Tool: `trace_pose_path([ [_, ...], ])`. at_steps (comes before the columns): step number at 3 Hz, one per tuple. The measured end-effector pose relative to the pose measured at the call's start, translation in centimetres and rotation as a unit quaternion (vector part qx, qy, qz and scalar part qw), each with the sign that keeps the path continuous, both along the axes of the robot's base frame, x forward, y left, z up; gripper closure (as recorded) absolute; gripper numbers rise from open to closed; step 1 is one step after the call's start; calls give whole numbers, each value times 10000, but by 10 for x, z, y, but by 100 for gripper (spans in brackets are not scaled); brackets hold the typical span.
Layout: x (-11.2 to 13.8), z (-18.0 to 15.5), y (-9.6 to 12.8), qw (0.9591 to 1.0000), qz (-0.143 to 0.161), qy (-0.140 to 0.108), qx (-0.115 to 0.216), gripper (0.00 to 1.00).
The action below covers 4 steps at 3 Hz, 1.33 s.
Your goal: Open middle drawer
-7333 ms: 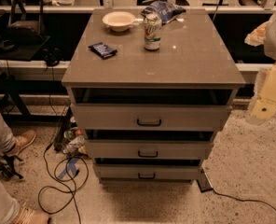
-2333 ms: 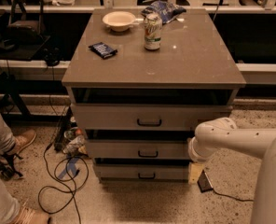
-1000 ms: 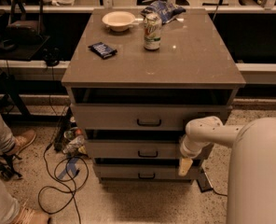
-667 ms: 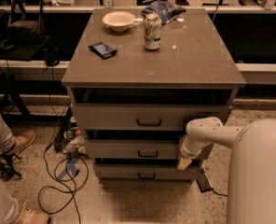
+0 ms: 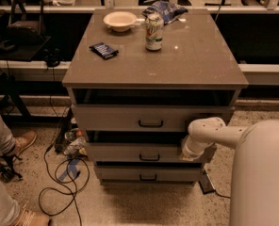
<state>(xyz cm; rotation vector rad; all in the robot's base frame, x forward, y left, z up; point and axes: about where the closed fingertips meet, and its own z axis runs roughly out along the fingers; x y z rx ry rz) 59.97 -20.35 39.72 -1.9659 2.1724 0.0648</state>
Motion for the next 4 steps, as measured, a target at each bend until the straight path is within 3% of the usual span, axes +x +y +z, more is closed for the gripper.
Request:
trace_pose_path([
  [1, 0, 2, 0, 10000, 0, 0, 0, 100],
  [4, 0, 5, 0, 10000, -1, 0, 0, 100],
])
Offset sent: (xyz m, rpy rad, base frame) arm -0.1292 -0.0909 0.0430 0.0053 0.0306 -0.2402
